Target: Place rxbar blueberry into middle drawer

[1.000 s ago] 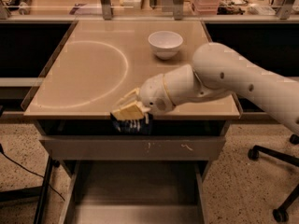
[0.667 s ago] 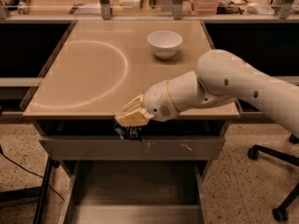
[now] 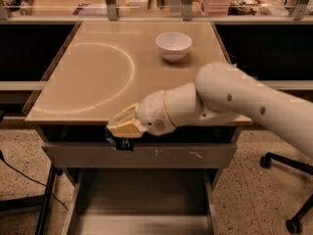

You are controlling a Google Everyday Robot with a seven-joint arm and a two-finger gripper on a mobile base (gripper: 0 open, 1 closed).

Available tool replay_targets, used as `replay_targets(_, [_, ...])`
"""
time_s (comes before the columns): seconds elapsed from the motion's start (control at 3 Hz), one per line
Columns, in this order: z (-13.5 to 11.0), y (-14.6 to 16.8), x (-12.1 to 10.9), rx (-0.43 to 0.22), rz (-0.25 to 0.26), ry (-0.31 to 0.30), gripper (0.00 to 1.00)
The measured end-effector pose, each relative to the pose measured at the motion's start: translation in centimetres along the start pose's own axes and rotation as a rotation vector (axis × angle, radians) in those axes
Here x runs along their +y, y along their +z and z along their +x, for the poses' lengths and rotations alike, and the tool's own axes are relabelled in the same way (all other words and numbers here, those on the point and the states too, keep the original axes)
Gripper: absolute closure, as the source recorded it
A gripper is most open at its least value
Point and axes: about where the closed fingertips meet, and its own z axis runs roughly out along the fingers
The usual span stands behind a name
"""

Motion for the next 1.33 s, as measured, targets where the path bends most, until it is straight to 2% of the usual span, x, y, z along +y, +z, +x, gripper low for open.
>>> replay_targets(0.33, [3.2,-2.5,1.8,-0.026,0.107,0.087,1.00])
replay_targets(0.67, [6.0,-5.8,3.5,-0.018,0.164,0.161,1.00])
replay_targets(1.0, [9.8,-6.4,3.6,-0.024,0.170,0.241,1.00])
replay_targets(1.33, [14.8,-5.4,3.1,-0.051,0.173,0.326,1.00])
